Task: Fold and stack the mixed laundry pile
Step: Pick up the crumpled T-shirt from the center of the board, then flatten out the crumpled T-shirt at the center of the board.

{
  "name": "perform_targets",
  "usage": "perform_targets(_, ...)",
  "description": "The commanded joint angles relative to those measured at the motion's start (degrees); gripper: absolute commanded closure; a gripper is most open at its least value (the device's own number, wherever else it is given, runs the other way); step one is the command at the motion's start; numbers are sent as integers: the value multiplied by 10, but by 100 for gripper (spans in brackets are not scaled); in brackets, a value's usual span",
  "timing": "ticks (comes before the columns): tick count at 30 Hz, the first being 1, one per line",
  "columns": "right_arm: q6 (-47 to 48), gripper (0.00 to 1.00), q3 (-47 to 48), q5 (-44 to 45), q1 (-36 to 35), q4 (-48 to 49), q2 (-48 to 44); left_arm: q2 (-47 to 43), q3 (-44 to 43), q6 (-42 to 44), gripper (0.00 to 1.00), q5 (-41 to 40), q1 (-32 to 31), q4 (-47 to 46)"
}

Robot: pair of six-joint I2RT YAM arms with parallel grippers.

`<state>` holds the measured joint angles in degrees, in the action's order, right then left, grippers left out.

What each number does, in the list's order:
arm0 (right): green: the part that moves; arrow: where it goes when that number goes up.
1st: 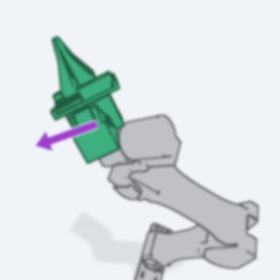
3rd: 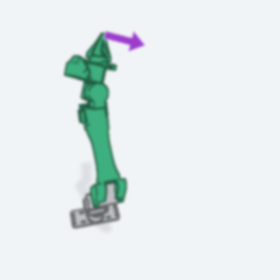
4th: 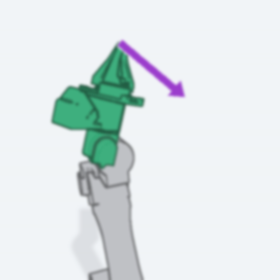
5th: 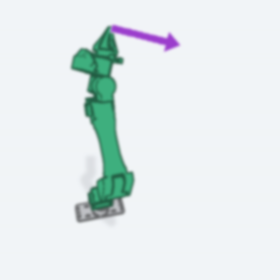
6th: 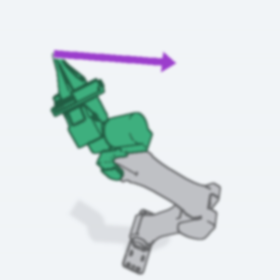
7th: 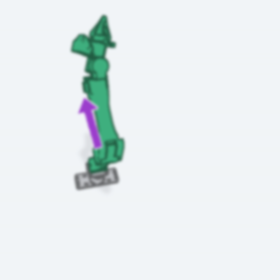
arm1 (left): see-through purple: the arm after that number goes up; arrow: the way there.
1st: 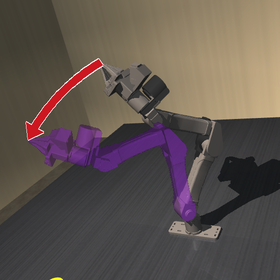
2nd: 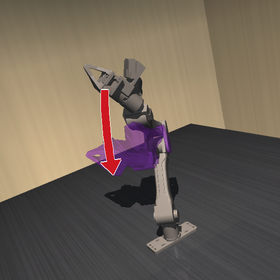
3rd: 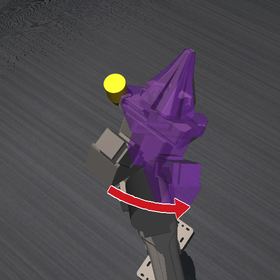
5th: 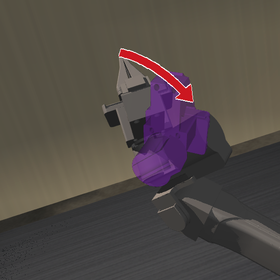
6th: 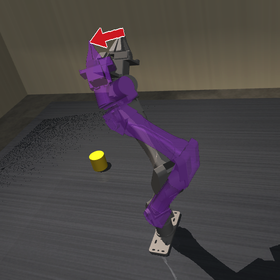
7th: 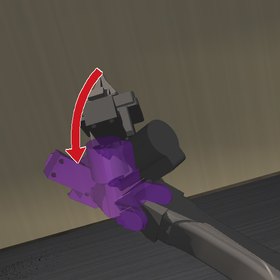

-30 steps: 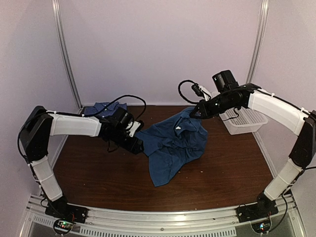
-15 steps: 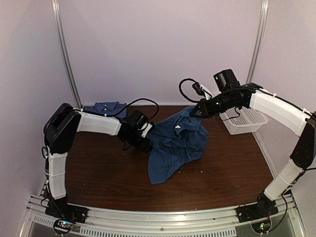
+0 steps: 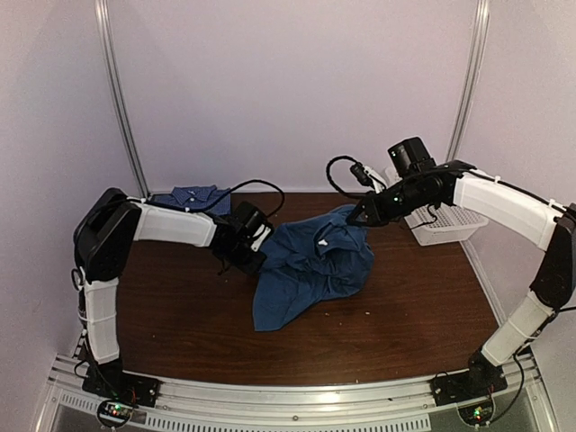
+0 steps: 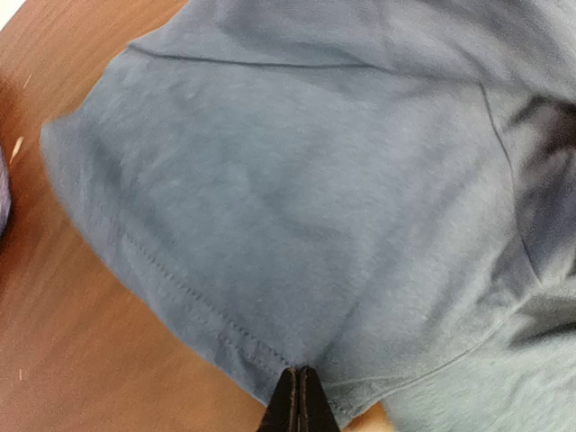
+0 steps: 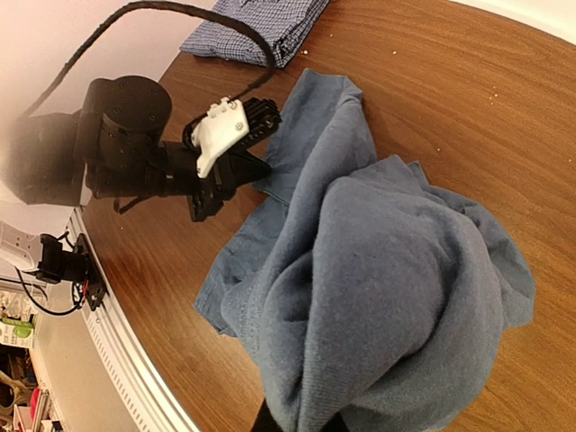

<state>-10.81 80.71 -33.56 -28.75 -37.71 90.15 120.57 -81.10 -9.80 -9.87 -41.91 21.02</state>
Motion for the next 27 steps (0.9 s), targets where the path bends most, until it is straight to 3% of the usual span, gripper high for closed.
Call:
perform_targets(1,-14,100,-17,-38,-11,28,-33,-138,89,-46,100,36,60,-16)
perform_targets(8,-69,100,-23,-54,-105,71,-29,-330,106,-36,100,68,108,5)
perform_targets(13,-174,100,-52,-128,-162,189,-53,-418,66,-34,100,128,115,13)
perform_targets(16,-244,100,-129,-152,-140,288,-97,-438,25,-35,100,158,115,5)
perform_targets(21,-278,100,-273,-110,7,269,-139,-434,-34,-35,100,167,116,15)
perform_targets(23,-279,94,-330,-90,41,263,-146,-430,-37,-37,100,164,119,16)
perform_targets(27,-203,64,-371,-37,46,190,-130,-425,-15,-35,100,165,124,17)
